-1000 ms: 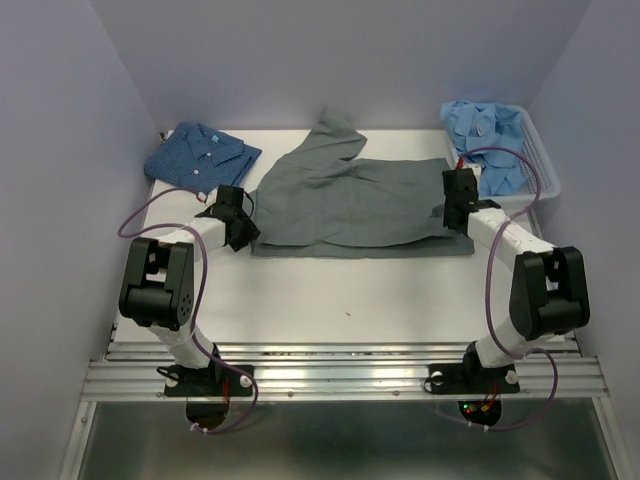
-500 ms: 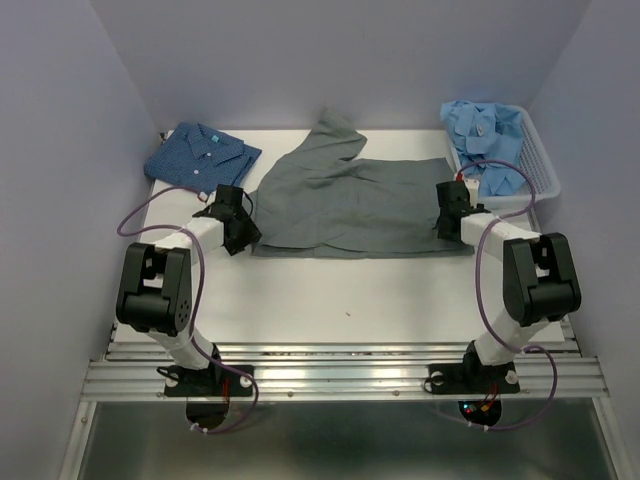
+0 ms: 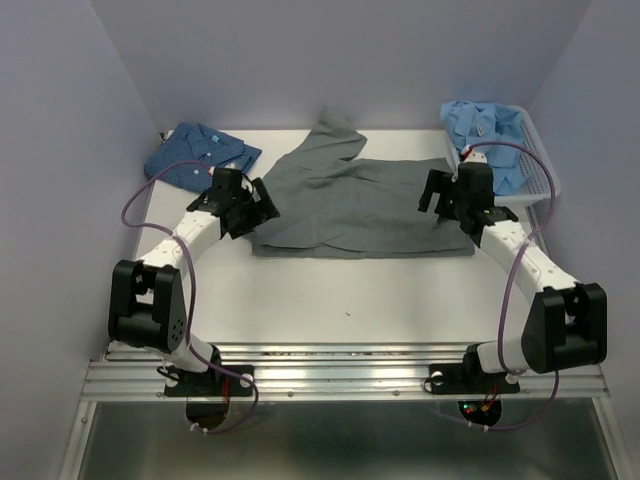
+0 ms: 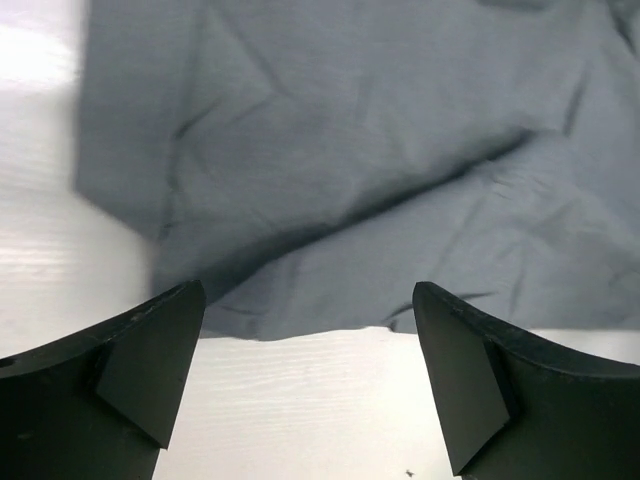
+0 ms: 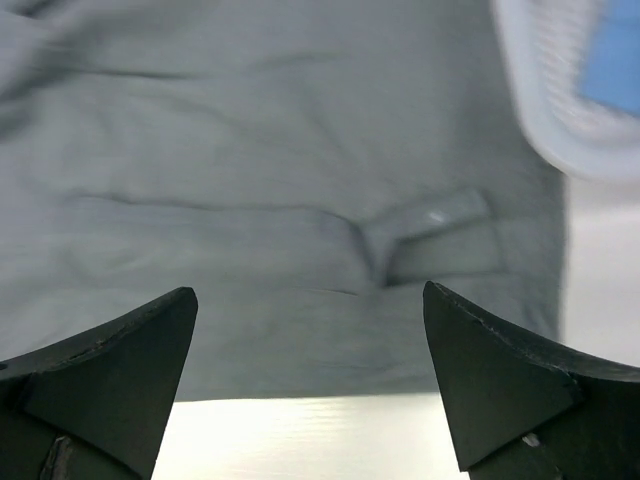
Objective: Fold and stack the long sleeve shirts
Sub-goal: Fold the shirt
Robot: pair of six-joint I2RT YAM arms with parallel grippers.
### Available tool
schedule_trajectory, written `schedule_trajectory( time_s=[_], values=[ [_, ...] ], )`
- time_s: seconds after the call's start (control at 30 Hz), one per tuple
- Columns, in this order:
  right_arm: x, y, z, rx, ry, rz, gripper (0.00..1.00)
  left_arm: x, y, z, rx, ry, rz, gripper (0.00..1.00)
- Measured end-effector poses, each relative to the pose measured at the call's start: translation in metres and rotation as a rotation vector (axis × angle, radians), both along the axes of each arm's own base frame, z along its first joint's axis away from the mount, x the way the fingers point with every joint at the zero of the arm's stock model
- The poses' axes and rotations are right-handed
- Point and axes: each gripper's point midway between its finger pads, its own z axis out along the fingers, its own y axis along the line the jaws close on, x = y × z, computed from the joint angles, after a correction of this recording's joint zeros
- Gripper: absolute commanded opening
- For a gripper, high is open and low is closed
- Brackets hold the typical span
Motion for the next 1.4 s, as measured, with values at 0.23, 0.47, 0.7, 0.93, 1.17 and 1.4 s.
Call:
schedule_trajectory(
  time_s=[0.23,0.47,0.7,0.93,1.17,1.4],
  values=[
    [0.024,0.054,0.011,0.207,-0.074,0.203,1.0,0.026,-0.066,0.015,-0.095,-0.064,-0.202,0.98],
    [0.035,0.061,-0.081,0.226,0.15,0.178,1.0,0.026,-0.084,-0.047,-0.117,0.08,-0.262,0.98],
    [0.044,0.037,-0.099,0.141,0.165,0.077,1.0,0.025,-0.081,-0.059,-0.119,0.096,-0.258,0.98],
    [0.059,0.024,-0.113,0.112,0.164,0.032,1.0,0.03,-0.073,-0.06,-0.16,0.076,-0.243,0.98],
    [0.02,0.028,-0.114,0.201,0.173,-0.005,1.0,0.007,-0.063,-0.062,-0.168,0.073,-0.223,0.98],
    [-0.045,0.032,-0.114,0.31,0.27,-0.07,1.0,-0.072,-0.038,-0.067,-0.143,0.212,-0.154,0.98]
  ],
)
